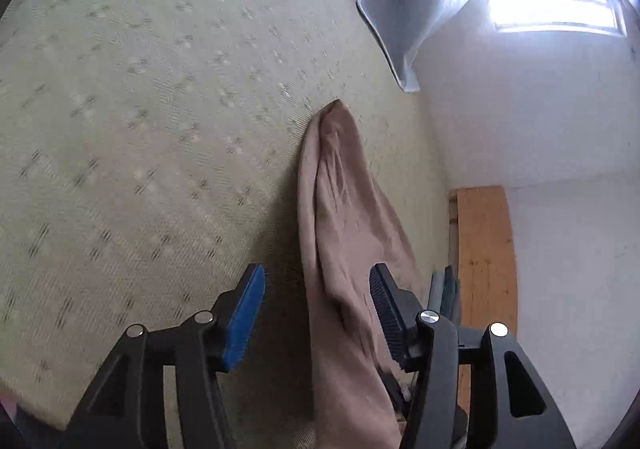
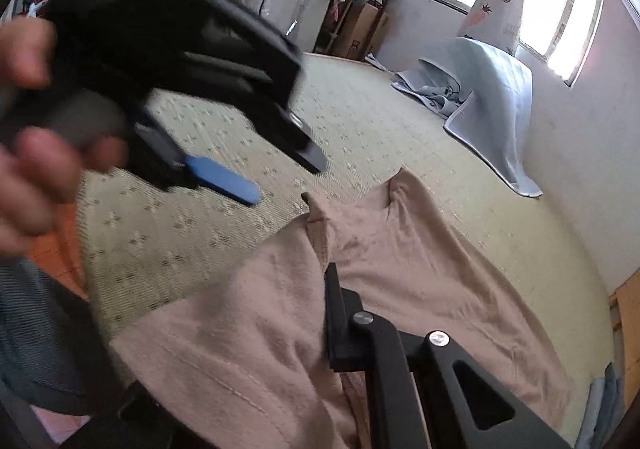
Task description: Fold clothes
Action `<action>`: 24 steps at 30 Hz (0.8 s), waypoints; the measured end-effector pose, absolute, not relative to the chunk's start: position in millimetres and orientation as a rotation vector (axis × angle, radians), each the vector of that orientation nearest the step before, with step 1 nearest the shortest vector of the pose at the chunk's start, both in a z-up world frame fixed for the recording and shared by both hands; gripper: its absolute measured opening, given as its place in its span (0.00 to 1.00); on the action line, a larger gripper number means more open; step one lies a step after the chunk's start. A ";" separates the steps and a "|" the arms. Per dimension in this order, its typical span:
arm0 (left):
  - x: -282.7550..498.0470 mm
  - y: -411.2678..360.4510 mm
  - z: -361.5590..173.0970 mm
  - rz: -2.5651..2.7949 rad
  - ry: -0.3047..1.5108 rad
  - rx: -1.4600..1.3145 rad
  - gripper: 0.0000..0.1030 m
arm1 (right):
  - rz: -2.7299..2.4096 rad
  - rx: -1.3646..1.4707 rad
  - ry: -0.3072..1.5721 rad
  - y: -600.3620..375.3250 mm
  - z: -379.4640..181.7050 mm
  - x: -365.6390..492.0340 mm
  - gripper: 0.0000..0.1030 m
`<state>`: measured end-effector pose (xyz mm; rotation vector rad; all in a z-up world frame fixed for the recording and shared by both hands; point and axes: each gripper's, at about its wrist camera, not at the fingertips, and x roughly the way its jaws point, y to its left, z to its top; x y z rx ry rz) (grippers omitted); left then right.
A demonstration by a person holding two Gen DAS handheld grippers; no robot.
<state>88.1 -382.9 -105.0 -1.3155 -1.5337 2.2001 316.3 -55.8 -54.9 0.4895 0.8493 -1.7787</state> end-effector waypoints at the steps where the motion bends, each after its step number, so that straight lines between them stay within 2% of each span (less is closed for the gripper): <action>1: 76.8 -386.2 -107.0 2.192 -1.517 -1.313 0.57 | -1.774 0.491 0.840 -52.3 -52.0 316.1 0.04; 4: 56.1 -377.3 -111.7 2.157 -1.467 -1.327 0.57 | -1.766 0.495 0.806 -40.2 -42.7 320.8 0.04; 7: 3.5 -371.1 -131.1 2.145 -1.407 -1.371 0.57 | -1.764 0.502 0.771 -32.1 -32.4 321.8 0.04; 9: 12.9 -370.0 -131.2 2.132 -1.381 -1.411 0.57 | -1.766 0.502 0.753 -28.3 -26.5 322.8 0.04; 20: -67.6 -362.1 -154.0 2.115 -1.373 -1.404 0.55 | -1.794 0.492 0.652 -14.2 2.1 316.9 0.04; 21: -81.8 -360.0 -157.0 2.118 -1.371 -1.406 0.43 | -1.794 0.489 0.651 -13.6 3.5 316.2 0.04; 22: -89.3 -358.3 -157.0 2.131 -1.355 -1.431 0.21 | -1.794 0.490 0.650 -12.6 4.6 315.6 0.04; 23: -88.5 -357.8 -154.8 2.140 -1.344 -1.453 0.11 | -1.794 0.493 0.648 -12.0 5.0 314.9 0.04; 24: -88.8 -357.4 -153.5 2.145 -1.339 -1.464 0.11 | -1.796 0.495 0.646 -11.8 4.9 314.2 0.04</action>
